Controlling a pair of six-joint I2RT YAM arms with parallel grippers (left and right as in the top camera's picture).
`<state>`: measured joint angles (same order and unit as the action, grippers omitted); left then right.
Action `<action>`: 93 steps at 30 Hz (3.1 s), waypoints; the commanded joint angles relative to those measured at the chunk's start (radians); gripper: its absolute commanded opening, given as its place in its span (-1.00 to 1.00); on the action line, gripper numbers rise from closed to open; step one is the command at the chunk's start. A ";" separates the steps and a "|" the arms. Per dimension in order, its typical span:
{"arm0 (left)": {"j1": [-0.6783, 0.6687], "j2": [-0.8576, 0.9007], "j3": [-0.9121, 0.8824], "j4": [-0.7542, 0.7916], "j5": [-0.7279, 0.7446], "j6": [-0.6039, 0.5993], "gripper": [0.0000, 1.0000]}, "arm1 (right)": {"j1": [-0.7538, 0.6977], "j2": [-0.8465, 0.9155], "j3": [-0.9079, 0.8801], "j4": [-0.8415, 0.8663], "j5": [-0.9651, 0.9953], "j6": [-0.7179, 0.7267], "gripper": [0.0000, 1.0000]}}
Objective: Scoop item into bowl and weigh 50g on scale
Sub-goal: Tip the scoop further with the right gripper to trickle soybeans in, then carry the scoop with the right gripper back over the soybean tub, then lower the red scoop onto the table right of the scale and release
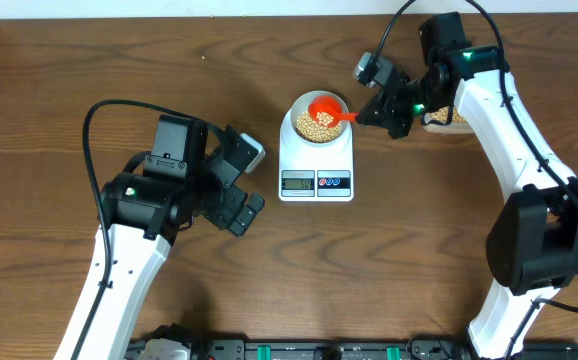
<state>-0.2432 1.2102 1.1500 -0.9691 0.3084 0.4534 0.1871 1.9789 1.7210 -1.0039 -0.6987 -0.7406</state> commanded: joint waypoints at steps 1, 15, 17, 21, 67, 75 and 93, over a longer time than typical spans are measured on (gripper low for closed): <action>0.000 0.005 0.002 -0.002 -0.004 0.017 0.96 | -0.006 -0.036 0.020 0.017 -0.042 0.073 -0.98; 0.000 0.005 0.002 -0.002 -0.004 0.017 0.96 | -0.344 -0.035 0.014 0.013 -0.475 0.286 -0.98; 0.000 0.005 0.002 -0.002 -0.004 0.017 0.96 | -0.391 -0.036 0.014 -0.005 -0.447 0.317 -0.98; 0.000 0.005 0.002 -0.002 -0.004 0.017 0.96 | -0.465 -0.038 0.014 -0.069 -0.288 0.362 -0.98; 0.000 0.005 0.002 -0.002 -0.004 0.017 0.95 | -0.267 -0.188 0.014 -0.098 0.413 0.475 -0.98; 0.000 0.005 0.002 -0.002 -0.004 0.017 0.96 | -0.302 -0.191 0.006 -0.408 0.006 0.131 -0.98; 0.000 0.005 0.002 -0.002 -0.004 0.017 0.96 | -0.406 -0.191 -0.422 -0.265 -0.134 0.177 -0.98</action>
<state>-0.2432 1.2102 1.1500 -0.9691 0.3084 0.4534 -0.2142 1.7924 1.3262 -1.2835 -0.7937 -0.5949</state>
